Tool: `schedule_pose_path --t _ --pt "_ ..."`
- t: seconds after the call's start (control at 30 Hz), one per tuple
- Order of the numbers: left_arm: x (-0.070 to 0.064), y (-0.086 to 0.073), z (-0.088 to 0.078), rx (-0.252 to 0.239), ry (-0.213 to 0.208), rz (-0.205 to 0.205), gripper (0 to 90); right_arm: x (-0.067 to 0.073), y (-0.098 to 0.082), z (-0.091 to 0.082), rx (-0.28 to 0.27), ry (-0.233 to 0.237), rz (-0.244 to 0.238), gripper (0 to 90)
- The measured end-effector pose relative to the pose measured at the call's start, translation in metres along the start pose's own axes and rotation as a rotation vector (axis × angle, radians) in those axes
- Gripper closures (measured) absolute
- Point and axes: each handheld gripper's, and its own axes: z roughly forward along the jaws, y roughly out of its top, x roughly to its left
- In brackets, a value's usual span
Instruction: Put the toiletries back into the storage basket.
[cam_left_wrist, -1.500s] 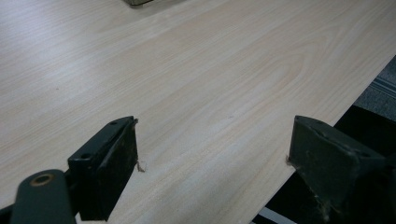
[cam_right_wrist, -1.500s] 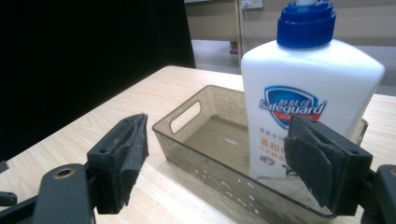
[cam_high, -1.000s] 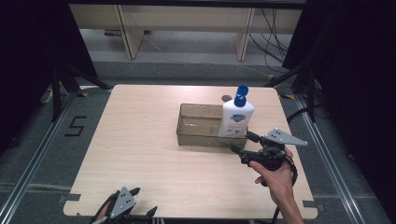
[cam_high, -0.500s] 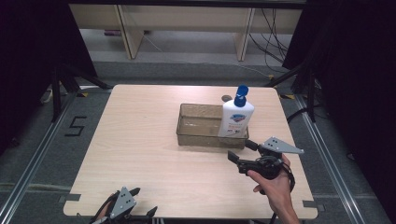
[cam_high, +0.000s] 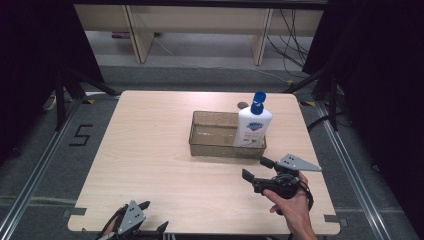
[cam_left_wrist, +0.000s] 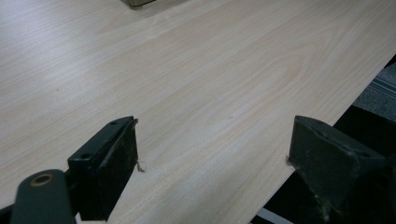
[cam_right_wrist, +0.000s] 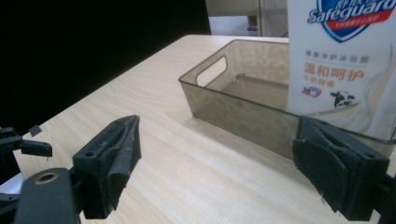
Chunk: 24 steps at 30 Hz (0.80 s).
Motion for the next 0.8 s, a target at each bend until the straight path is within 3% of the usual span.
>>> schedule_pose_path --t 0.07,0.17,0.3,0.33,0.4,0.53,0.6,0.63,0.67,0.7,0.8 --pt "-0.002 0.000 0.001 -0.022 -0.010 -0.024 15.1 -0.002 -0.002 0.000 -0.006 -0.007 -0.036 16.0" --pt "-0.002 0.000 0.001 -0.023 -0.009 -0.026 15.1 -0.001 -0.006 -0.001 0.000 0.000 -0.030 16.1" --pt "0.000 0.000 0.000 0.001 -0.005 0.002 15.2 -0.002 -0.010 -0.002 0.007 0.005 -0.036 16.1" --pt "-0.002 0.000 0.001 -0.019 -0.012 -0.021 15.1 -0.001 -0.011 -0.003 0.011 0.007 -0.019 16.0" --pt "-0.001 0.000 0.000 -0.003 -0.003 0.001 15.1 -0.001 -0.014 -0.002 0.000 0.012 -0.011 16.1" --pt "-0.001 0.000 0.001 -0.003 -0.006 0.000 15.1 0.001 -0.018 -0.003 0.001 0.016 -0.011 16.1" --pt "-0.004 0.000 0.002 -0.029 -0.014 -0.032 15.1 0.002 -0.020 -0.005 0.007 0.018 -0.005 16.1" --pt "-0.003 0.000 0.002 -0.028 -0.013 -0.031 15.1 0.004 -0.022 -0.006 0.022 0.019 0.026 16.1" --pt "-0.003 0.000 0.002 -0.029 -0.013 -0.032 15.1 0.002 -0.023 -0.005 0.011 0.027 0.009 16.0" --pt "-0.001 0.000 0.001 -0.006 -0.004 -0.003 15.1 0.002 -0.025 -0.005 0.009 0.013 0.006 16.1" --pt "-0.001 0.000 0.001 -0.002 -0.005 0.001 15.1 0.001 -0.028 -0.006 0.017 0.012 0.004 16.0"
